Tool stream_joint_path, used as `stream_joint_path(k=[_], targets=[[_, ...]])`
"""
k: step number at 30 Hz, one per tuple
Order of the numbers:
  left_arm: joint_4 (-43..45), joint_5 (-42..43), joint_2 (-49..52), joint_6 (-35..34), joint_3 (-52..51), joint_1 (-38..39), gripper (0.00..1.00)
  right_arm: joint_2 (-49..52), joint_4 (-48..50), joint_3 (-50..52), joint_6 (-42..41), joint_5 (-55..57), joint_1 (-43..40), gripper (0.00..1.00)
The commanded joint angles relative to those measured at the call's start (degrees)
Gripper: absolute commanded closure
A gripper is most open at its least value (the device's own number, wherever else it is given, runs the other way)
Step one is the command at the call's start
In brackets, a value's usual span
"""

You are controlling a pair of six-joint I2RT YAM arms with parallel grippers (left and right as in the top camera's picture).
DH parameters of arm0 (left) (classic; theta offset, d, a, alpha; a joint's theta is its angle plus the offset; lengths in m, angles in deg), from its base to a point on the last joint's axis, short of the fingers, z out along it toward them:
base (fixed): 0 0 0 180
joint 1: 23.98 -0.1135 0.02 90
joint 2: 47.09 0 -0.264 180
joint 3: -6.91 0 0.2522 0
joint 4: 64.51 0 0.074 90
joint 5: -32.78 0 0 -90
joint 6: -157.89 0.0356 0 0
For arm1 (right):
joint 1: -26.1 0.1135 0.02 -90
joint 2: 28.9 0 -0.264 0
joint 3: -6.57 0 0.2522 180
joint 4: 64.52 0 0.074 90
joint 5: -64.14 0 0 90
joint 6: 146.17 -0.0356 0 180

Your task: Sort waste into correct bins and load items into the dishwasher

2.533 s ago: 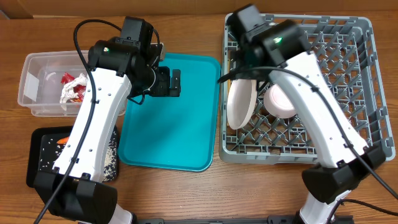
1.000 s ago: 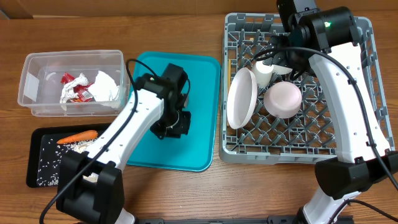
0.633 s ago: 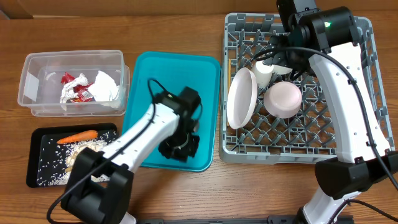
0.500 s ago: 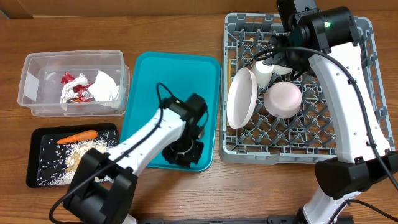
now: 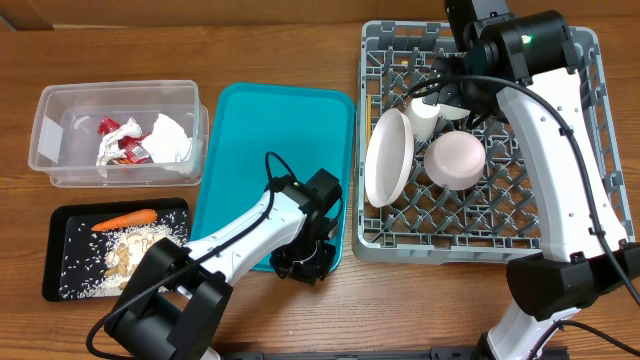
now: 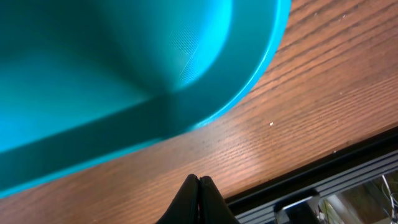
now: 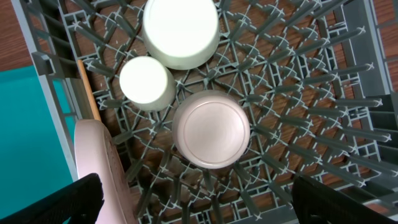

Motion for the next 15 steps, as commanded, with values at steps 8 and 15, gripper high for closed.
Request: stream_joint_path(k=[8, 15], targets=[[6.88, 1.2, 0.31, -0.79, -5.68, 0.26, 0.94, -2.19, 0.17, -1.68, -0.04, 0.11, 0.04, 0.0], [8.72, 1.07, 0.31, -0.79, -6.71, 0.26, 0.92, -2.19, 0.17, -1.68, -0.04, 0.11, 0.04, 0.0]])
